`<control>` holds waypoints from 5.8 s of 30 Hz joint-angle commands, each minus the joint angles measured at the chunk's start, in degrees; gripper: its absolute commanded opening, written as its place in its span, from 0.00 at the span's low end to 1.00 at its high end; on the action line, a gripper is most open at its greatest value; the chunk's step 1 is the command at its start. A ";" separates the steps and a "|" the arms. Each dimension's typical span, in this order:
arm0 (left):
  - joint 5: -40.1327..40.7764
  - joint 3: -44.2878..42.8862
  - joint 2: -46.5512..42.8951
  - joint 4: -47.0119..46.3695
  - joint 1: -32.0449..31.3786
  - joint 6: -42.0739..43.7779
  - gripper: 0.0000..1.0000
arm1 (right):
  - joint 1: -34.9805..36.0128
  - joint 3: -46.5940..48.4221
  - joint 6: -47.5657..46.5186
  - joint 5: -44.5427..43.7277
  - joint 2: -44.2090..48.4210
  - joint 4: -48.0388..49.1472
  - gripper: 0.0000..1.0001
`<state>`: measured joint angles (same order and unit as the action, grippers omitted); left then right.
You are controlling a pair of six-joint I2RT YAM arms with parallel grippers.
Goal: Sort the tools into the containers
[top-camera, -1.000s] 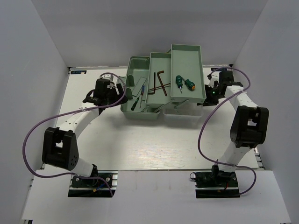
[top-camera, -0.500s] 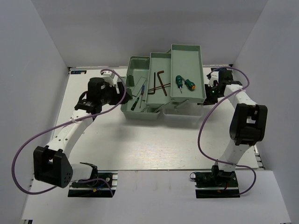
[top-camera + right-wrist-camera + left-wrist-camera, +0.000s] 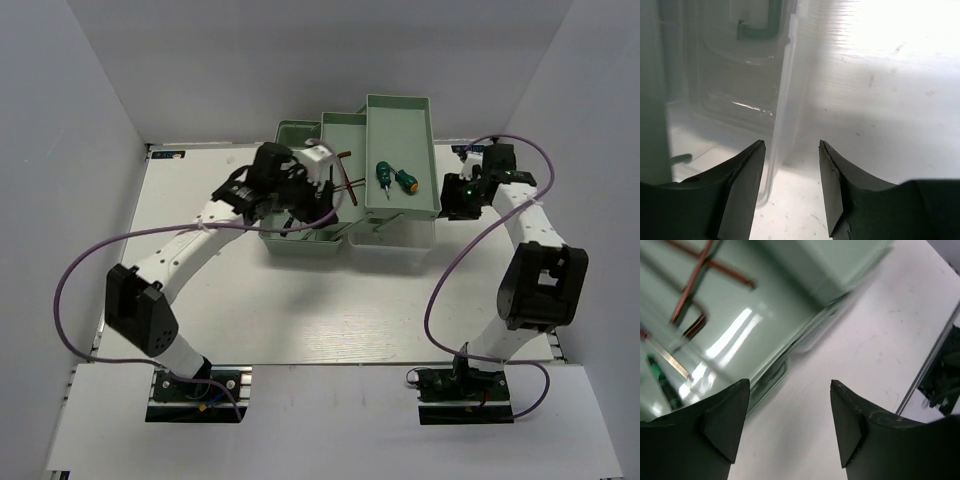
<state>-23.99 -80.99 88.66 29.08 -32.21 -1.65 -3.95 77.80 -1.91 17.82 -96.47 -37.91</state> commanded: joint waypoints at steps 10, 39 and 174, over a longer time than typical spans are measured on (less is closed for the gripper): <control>2.01 -18.41 16.45 3.45 -20.78 18.52 0.80 | -6.68 -5.20 -2.39 0.89 10.06 -7.97 0.54; 35.85 -14.90 33.06 -17.57 -30.02 24.07 0.69 | -10.56 -10.30 -4.33 6.61 12.79 -8.32 0.54; 34.45 40.75 -15.55 -3.77 20.07 -41.34 0.80 | 6.14 14.83 15.97 53.80 -30.89 24.11 0.22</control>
<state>15.29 -37.26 72.14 31.44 -13.19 -44.21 0.97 89.52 14.61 66.39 -129.91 -12.19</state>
